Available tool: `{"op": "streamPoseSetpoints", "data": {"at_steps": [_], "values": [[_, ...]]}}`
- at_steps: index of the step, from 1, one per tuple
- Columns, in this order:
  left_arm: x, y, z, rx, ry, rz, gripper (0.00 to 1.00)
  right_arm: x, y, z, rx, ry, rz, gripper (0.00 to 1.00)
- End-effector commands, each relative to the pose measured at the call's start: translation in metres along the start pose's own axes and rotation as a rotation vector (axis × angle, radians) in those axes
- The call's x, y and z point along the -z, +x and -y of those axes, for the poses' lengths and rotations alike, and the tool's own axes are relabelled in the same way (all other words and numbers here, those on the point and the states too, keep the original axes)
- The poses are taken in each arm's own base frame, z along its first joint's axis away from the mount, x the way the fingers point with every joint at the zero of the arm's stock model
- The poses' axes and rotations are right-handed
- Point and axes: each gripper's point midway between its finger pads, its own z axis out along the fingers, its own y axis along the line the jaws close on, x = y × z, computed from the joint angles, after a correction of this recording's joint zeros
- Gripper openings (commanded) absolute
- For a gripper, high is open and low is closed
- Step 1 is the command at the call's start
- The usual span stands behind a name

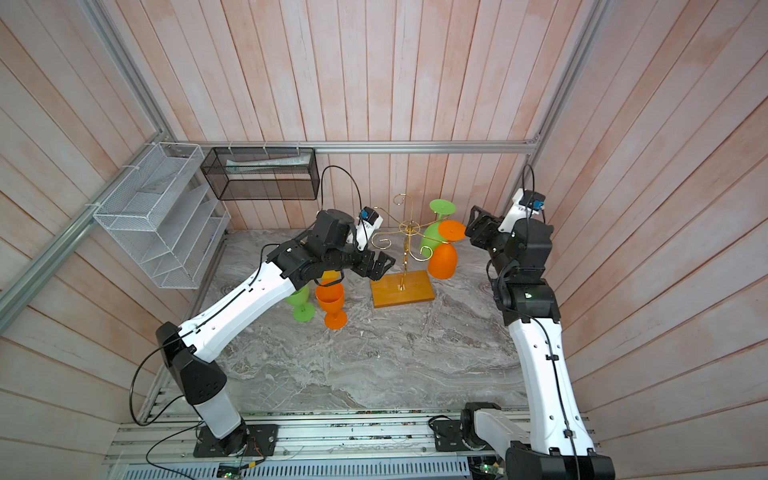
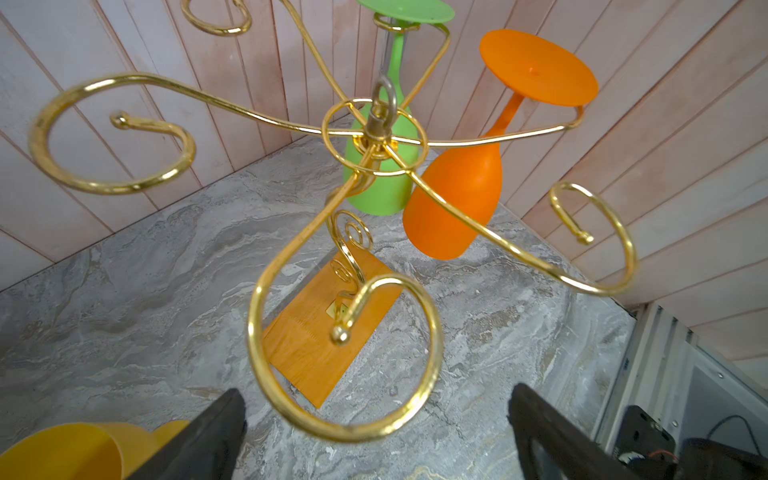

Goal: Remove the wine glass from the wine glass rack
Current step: 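Move the right gripper toward the hanging orange glass while the left reaches the rack, then grasp the rack's top ring with the left gripper while the right nears the orange glass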

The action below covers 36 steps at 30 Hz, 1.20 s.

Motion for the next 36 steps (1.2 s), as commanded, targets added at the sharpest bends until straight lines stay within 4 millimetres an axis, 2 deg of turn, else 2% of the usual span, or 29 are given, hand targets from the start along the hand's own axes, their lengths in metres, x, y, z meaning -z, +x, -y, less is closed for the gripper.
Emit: {"op": "streamPoseSetpoints", "data": {"at_steps": [1, 7, 12, 18, 23, 29, 36], "values": [[-0.002, -0.008, -0.026, 0.035, -0.078, -0.002, 1.00, 0.002, -0.002, -0.006, -0.023, -0.039, 0.015, 0.76], [-0.011, -0.022, -0.061, 0.101, -0.116, 0.020, 1.00, 0.004, 0.009, -0.003, -0.026, -0.038, -0.011, 0.75], [-0.016, -0.036, -0.078, 0.107, -0.144, 0.043, 1.00, 0.009, 0.013, -0.002, -0.026, -0.037, -0.024, 0.75], [-0.027, -0.046, -0.109, 0.124, -0.194, 0.059, 1.00, 0.015, 0.018, -0.005, -0.040, -0.060, -0.040, 0.74], [-0.040, -0.057, -0.140, 0.157, -0.193, 0.096, 1.00, 0.013, 0.035, -0.009, -0.068, -0.088, -0.088, 0.72], [-0.052, -0.075, -0.145, 0.170, -0.159, 0.161, 1.00, 0.013, 0.049, -0.020, -0.078, -0.116, -0.127, 0.71], [-0.062, -0.085, -0.146, 0.204, -0.138, 0.222, 1.00, 0.009, 0.069, -0.048, -0.138, -0.186, -0.189, 0.67]]}}
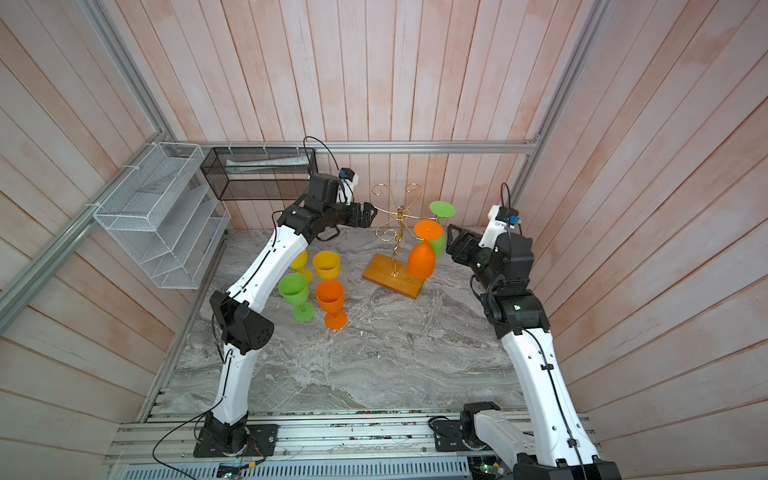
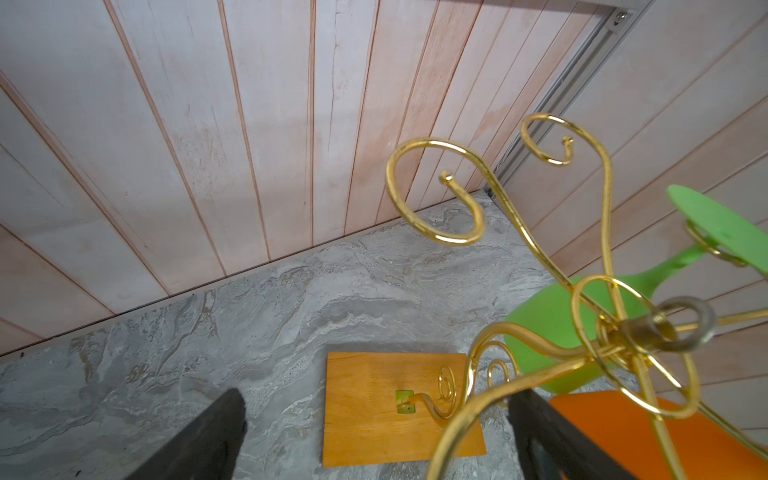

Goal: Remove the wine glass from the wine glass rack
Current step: 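Grasp the rack's top ring with the left gripper while the right nears the orange glass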

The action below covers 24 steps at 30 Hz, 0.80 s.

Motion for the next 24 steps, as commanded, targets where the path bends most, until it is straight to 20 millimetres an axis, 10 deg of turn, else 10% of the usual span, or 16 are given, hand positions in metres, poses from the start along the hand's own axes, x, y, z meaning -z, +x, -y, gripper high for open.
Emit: {"op": "streamPoseSetpoints", "data": {"at_steps": [1, 24], "values": [[-0.004, -0.019, 0.006, 0.029, 0.029, 0.084, 1.00, -0.008, 0.010, -0.010, -0.059, -0.036, -0.034, 0.66], [0.118, -0.033, 0.031, -0.033, 0.098, 0.283, 1.00, -0.045, 0.035, -0.030, -0.524, -0.245, -0.208, 0.41]]}}
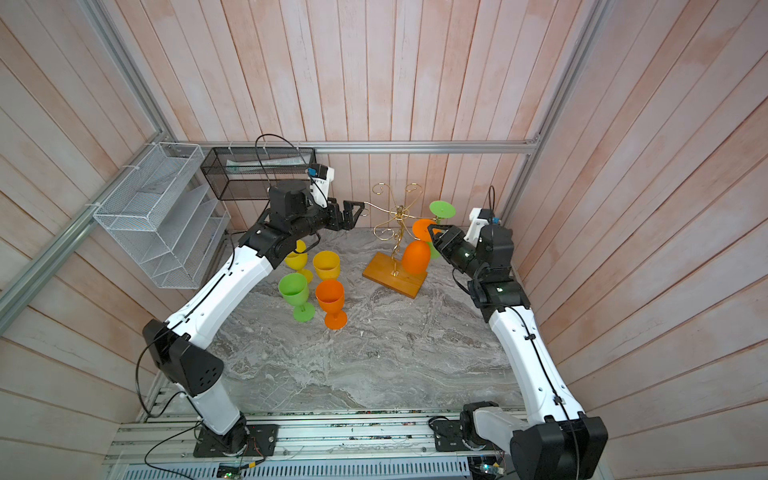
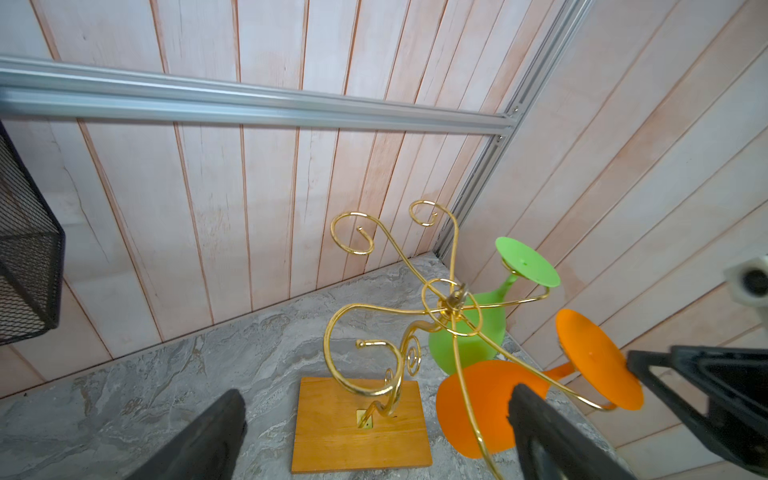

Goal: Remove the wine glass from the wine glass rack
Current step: 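Grasp the rack's top ring with the left gripper while the right nears the orange glass, then close the right gripper on the hanging orange glass's foot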

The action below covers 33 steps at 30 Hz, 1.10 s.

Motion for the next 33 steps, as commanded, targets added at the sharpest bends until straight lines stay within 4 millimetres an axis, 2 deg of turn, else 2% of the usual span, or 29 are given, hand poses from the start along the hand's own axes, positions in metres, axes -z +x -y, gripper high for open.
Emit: {"op": "streamPoseSetpoints", "data": {"at_steps": [1, 5, 11, 16, 21, 33], "values": [[0.003, 0.002, 0.002, -0.023, 0.014, 0.025, 1.00, -0.003, 0.000, -0.010, -0.062, -0.067, -0.021, 0.41], [0.011, 0.004, 0.002, -0.027, 0.011, 0.028, 1.00, 0.000, -0.003, -0.013, -0.051, -0.073, -0.008, 0.41], [0.013, 0.009, 0.005, -0.020, 0.024, 0.016, 1.00, 0.022, -0.019, -0.018, -0.021, -0.042, 0.099, 0.41], [0.018, 0.011, 0.008, -0.023, 0.030, 0.017, 1.00, 0.028, -0.019, -0.011, -0.026, -0.003, 0.104, 0.41], [0.022, 0.014, 0.018, -0.050, 0.052, 0.018, 1.00, 0.025, -0.015, 0.006, -0.064, 0.038, 0.089, 0.41], [0.036, 0.017, 0.038, -0.104, 0.082, 0.028, 1.00, 0.007, -0.006, 0.015, -0.119, 0.012, 0.024, 0.41]]}}
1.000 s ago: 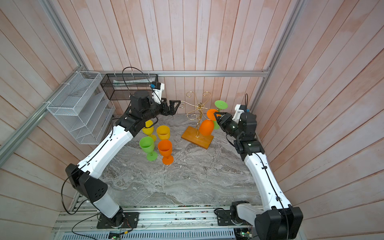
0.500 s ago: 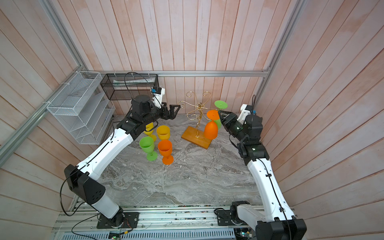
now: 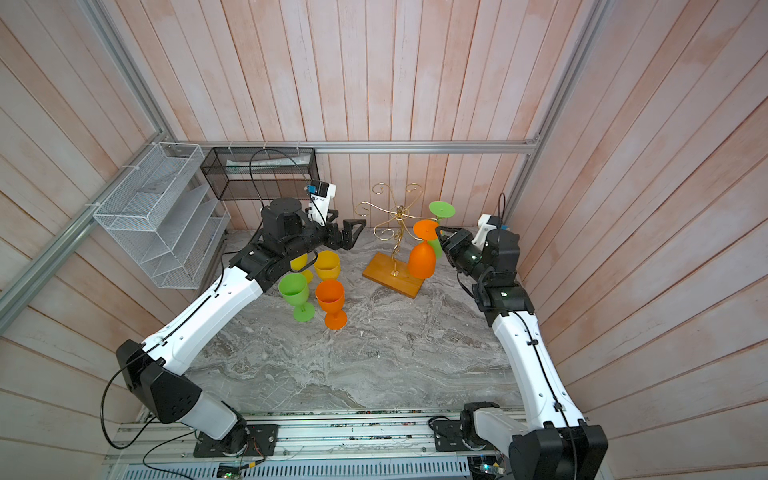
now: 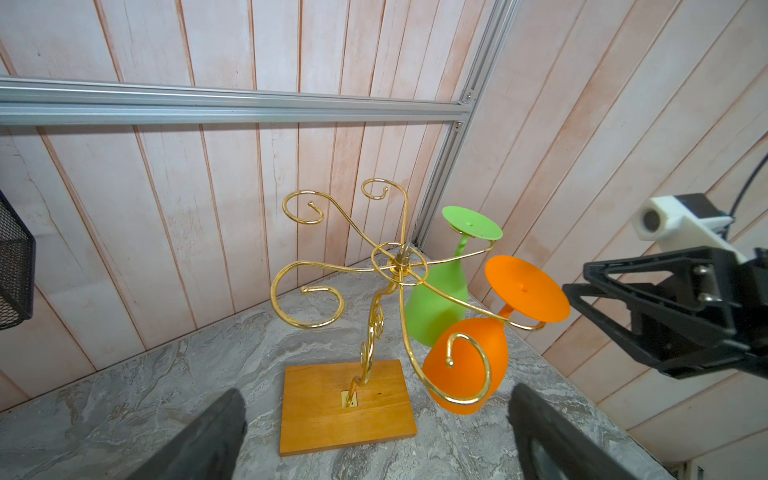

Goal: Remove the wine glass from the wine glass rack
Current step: 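Close the right gripper on the hanging orange glass's foot, then pull the orange glass off its hook away from the rack with the right gripper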

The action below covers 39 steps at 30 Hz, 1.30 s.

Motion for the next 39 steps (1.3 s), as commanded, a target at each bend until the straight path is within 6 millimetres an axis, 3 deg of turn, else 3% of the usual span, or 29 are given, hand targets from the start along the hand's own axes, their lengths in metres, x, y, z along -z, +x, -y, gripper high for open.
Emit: {"op": "streamPoseSetpoints", "data": {"at_steps": [1, 12, 16, 19, 29, 39], "values": [[0.010, -0.010, 0.006, -0.029, 0.016, 0.036, 1.00, -0.003, 0.002, -0.001, -0.017, -0.024, -0.015, 0.41], [0.012, -0.010, 0.007, -0.029, 0.018, 0.038, 1.00, -0.020, -0.003, -0.001, -0.043, -0.075, -0.023, 0.34], [0.010, -0.007, 0.008, -0.024, 0.025, 0.032, 1.00, -0.026, -0.005, -0.004, -0.040, -0.088, -0.028, 0.22], [0.011, -0.008, 0.008, -0.024, 0.024, 0.033, 1.00, -0.024, -0.009, -0.009, -0.036, -0.097, -0.015, 0.13], [0.008, -0.007, 0.010, -0.024, 0.032, 0.027, 1.00, -0.014, -0.015, -0.023, -0.012, -0.118, 0.014, 0.02], [0.010, -0.009, 0.010, -0.027, 0.024, 0.029, 1.00, -0.005, -0.017, -0.035, 0.010, -0.132, 0.025, 0.00]]}}
